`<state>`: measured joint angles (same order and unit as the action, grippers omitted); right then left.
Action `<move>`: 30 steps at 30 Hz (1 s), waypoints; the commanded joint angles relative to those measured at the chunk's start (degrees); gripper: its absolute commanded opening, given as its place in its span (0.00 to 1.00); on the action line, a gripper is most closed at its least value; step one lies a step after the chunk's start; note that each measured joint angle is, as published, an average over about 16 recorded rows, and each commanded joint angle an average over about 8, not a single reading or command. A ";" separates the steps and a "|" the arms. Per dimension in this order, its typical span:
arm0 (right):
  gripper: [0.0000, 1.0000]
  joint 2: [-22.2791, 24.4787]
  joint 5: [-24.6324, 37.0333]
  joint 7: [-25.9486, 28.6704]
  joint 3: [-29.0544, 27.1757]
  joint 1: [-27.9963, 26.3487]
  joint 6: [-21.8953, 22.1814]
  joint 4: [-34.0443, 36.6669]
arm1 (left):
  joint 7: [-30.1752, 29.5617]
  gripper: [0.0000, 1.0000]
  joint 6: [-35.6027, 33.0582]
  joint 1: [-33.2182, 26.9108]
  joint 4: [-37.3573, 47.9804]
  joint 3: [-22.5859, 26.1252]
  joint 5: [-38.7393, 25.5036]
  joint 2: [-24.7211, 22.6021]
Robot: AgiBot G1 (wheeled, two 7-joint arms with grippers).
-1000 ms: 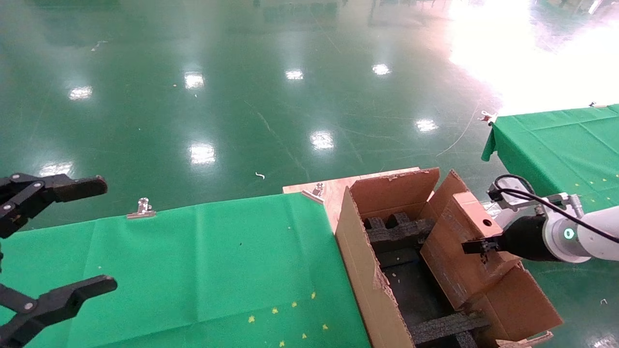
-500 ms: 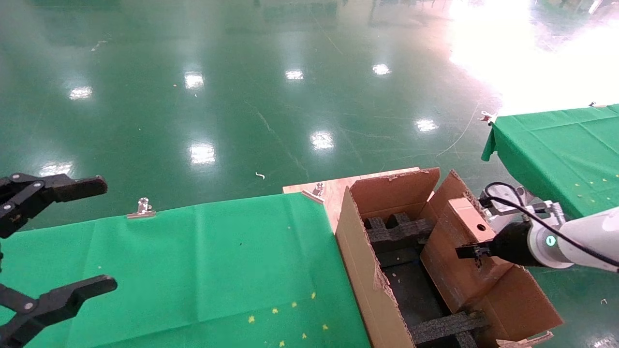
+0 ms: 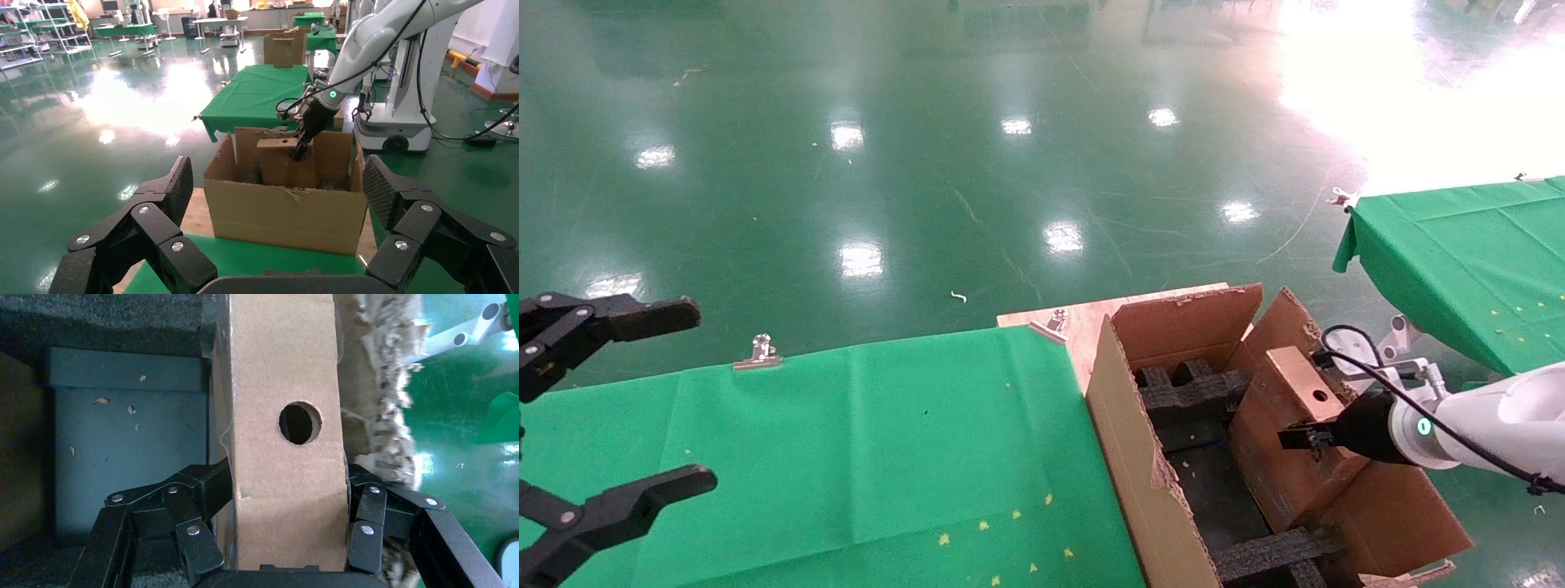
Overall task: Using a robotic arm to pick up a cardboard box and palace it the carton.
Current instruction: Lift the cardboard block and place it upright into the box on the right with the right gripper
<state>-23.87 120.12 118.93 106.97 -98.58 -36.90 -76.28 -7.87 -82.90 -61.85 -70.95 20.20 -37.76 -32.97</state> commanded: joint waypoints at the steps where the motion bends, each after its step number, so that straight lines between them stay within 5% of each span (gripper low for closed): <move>1: 0.00 -0.25 0.42 0.54 0.13 0.58 0.46 0.15 | 0.00 1.00 0.00 0.00 0.00 0.00 0.00 0.00; 30: 0.00 -7.49 -4.83 -1.77 2.11 7.55 6.08 11.10 | 0.00 1.00 0.00 0.00 0.00 0.00 0.00 0.00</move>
<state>-31.15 115.34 117.23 109.03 -91.11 -30.88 -65.44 -7.86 -82.89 -61.85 -70.94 20.20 -37.76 -32.97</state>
